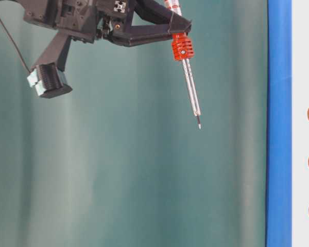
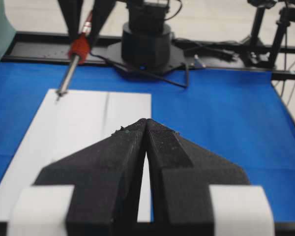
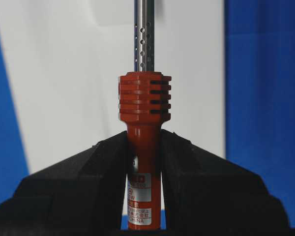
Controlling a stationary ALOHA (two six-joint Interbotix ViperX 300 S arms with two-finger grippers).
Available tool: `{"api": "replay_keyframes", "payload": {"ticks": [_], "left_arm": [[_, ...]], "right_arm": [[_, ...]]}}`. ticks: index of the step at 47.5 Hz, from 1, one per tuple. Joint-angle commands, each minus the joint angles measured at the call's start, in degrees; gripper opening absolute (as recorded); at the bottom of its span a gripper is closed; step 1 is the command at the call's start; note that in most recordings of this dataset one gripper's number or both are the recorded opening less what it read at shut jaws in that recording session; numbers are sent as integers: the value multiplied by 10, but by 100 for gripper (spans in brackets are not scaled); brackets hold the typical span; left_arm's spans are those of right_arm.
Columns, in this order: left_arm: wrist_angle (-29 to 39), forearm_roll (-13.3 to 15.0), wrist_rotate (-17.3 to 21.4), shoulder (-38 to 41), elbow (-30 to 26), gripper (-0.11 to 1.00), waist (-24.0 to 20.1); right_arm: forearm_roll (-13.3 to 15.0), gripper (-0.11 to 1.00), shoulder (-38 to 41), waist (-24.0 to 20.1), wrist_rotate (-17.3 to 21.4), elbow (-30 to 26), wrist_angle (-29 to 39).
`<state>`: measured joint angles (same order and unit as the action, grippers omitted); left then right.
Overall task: Touch the tip of the soldering iron to the mark.
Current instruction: 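Carry the iron down to the blue cloth and lay it down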
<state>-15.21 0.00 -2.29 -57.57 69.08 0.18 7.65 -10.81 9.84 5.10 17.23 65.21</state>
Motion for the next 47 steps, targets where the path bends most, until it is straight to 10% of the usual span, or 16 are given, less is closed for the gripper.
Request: {"api": "replay_keyframes", "payload": {"ticks": [1,47], "left_arm": [[-8,-1,-1,3,-6,0,-1],[-14,-1,-2,3,-6,0,2]], "right_arm": [[2,6,-11,-26,18,-7,-2],[32,6,31,-324,367,-28,-7]]}}
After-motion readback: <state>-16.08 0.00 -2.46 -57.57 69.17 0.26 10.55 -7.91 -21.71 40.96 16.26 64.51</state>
